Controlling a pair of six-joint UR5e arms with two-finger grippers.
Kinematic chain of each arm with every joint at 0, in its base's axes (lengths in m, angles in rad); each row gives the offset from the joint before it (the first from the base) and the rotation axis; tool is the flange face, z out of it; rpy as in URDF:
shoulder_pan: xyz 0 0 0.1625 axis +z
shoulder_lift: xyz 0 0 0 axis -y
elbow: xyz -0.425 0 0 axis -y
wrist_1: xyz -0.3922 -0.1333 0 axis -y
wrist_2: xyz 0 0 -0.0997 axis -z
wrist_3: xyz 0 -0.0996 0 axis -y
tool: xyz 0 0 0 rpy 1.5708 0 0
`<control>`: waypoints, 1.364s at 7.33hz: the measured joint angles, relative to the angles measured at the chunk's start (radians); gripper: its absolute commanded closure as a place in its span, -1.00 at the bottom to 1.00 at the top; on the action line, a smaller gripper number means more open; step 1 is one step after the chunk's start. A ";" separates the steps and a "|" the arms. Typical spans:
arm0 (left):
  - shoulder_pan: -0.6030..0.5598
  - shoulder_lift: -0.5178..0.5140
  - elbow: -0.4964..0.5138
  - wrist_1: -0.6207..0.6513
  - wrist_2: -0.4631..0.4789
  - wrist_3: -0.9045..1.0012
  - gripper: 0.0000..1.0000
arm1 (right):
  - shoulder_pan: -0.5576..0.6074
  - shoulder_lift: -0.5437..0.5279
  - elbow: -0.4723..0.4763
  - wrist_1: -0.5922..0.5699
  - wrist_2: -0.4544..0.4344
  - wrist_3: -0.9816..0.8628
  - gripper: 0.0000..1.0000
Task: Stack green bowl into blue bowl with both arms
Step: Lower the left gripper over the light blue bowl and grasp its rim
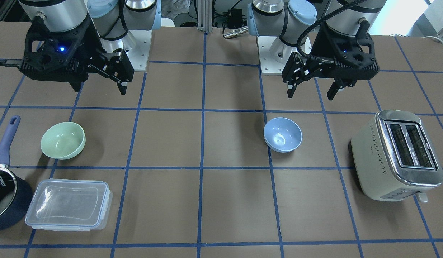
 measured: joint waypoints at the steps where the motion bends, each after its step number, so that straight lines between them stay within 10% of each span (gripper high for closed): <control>1: 0.000 -0.001 -0.001 0.001 0.000 0.008 -1.00 | 0.001 0.000 0.002 -0.007 0.001 -0.001 -1.00; 7: -0.028 0.056 -0.284 0.085 0.000 0.005 -1.00 | 0.002 0.004 0.012 -0.015 0.000 -0.003 -1.00; 10: -0.059 0.022 -0.654 0.563 0.000 0.008 -0.83 | 0.001 0.005 0.013 -0.015 0.001 -0.005 -1.00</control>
